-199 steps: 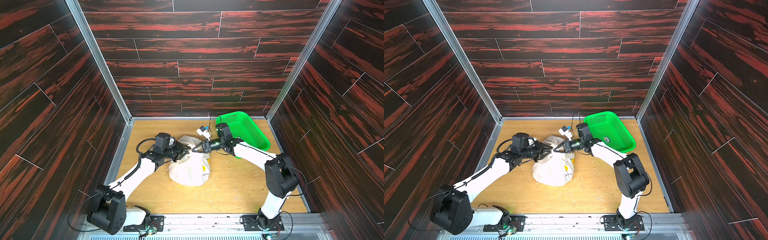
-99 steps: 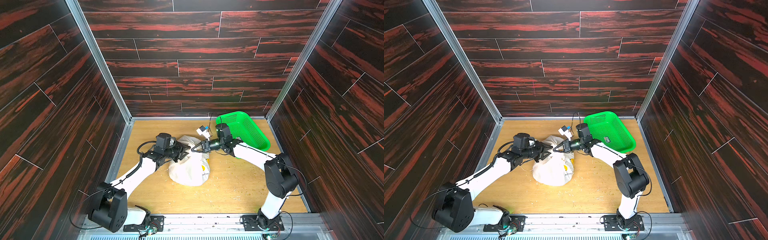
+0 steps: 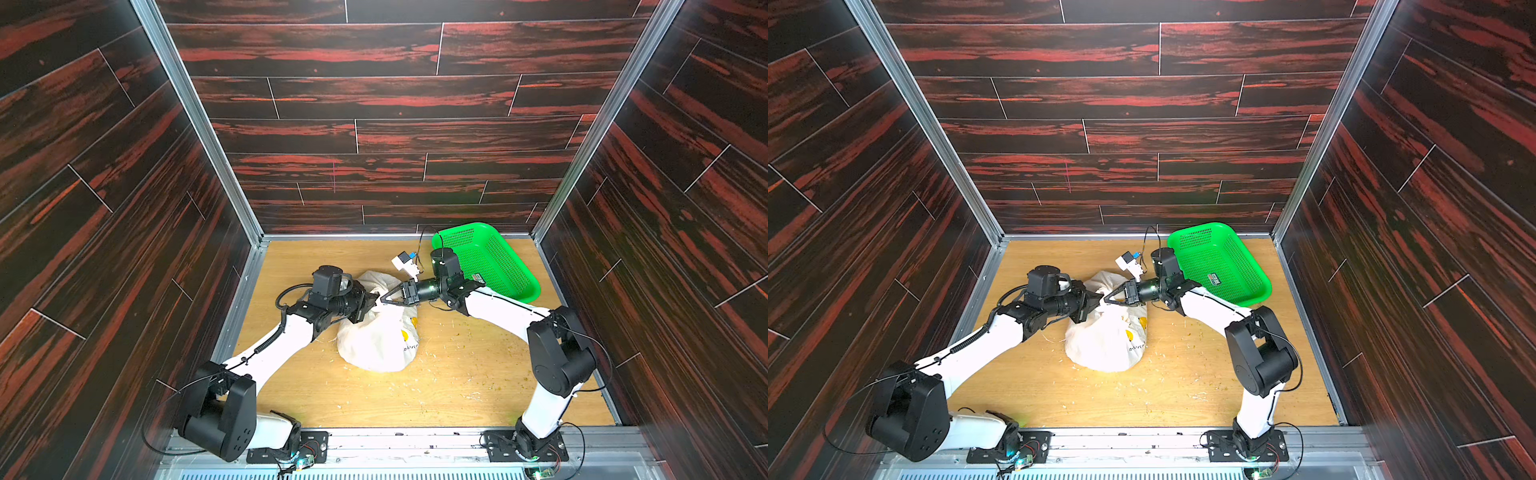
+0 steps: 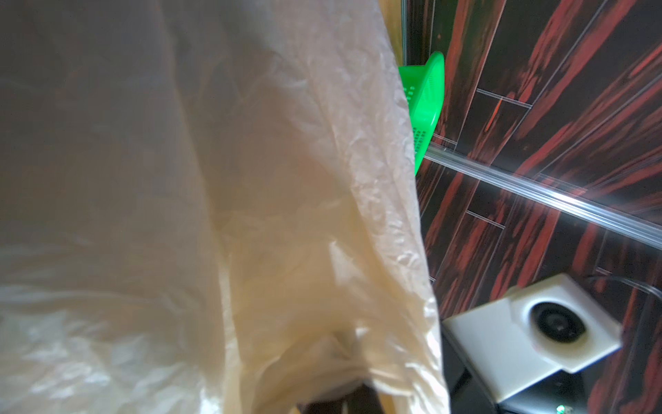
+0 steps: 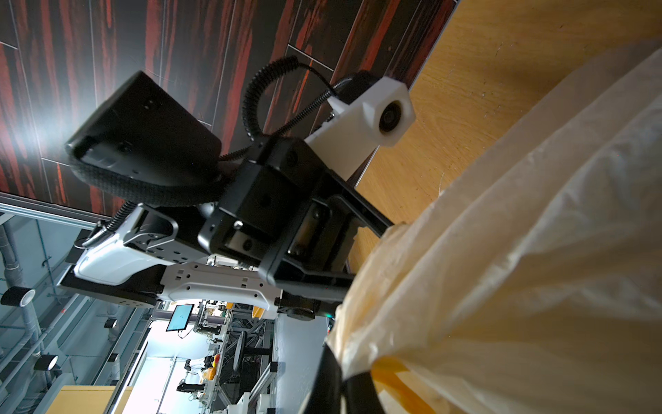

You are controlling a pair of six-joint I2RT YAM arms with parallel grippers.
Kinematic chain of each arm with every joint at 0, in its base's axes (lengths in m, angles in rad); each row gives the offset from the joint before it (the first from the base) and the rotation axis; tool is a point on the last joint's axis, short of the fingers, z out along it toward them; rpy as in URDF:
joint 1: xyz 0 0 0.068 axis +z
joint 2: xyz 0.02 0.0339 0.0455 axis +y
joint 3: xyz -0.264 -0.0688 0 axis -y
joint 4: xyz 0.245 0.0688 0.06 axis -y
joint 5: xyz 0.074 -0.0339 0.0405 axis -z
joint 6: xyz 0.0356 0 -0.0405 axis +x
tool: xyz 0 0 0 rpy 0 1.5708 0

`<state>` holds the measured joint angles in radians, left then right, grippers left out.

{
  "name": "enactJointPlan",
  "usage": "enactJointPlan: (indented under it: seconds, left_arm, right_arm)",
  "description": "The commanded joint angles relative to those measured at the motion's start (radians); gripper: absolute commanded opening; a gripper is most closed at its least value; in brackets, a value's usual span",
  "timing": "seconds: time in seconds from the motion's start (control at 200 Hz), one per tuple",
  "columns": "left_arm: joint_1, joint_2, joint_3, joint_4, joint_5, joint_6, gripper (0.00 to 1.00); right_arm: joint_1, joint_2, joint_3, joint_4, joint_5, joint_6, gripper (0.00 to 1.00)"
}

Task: Place the pineapple into a plastic bag & tie a knot
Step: Tie the plastic bag at the center of the board.

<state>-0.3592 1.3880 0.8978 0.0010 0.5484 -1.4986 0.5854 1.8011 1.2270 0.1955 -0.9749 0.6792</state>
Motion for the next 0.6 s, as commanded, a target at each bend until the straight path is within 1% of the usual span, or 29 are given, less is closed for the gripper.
enactJointPlan:
  seconds: [0.0, 0.065, 0.105, 0.15, 0.175, 0.341, 0.391, 0.491, 0.596]
  left_arm:
    - [0.001, -0.001, -0.008, -0.001, -0.001, 0.014, 0.0]
    - [0.001, -0.001, -0.008, -0.003, 0.002, 0.018, 0.0]
    - [0.002, 0.001, -0.01, -0.007, 0.001, 0.023, 0.0]
    - [0.003, 0.004, -0.011, -0.01, 0.001, 0.03, 0.0]
    - [0.003, 0.006, -0.011, -0.01, 0.003, 0.033, 0.0]
    - [0.009, 0.018, -0.009, -0.022, 0.009, 0.055, 0.0]
    - [0.011, 0.02, -0.009, -0.024, 0.01, 0.057, 0.0]
    - [0.017, 0.02, -0.008, -0.028, 0.012, 0.065, 0.0]
    - [0.021, 0.021, -0.006, -0.035, 0.012, 0.072, 0.0]
  right_arm:
    - [0.009, -0.003, 0.02, -0.088, 0.034, -0.056, 0.0]
    - [0.01, -0.012, 0.038, -0.151, 0.068, -0.085, 0.0]
    - [0.009, -0.019, 0.053, -0.195, 0.088, -0.104, 0.05]
    - [0.009, -0.03, 0.074, -0.246, 0.115, -0.126, 0.19]
    - [0.01, -0.038, 0.084, -0.273, 0.13, -0.138, 0.25]
    - [0.003, -0.119, 0.129, -0.402, 0.235, -0.202, 0.53]
    - [0.001, -0.146, 0.14, -0.432, 0.27, -0.215, 0.6]
    - [-0.005, -0.214, 0.138, -0.486, 0.366, -0.245, 0.65]
    - [-0.015, -0.324, 0.06, -0.498, 0.506, -0.276, 0.66]
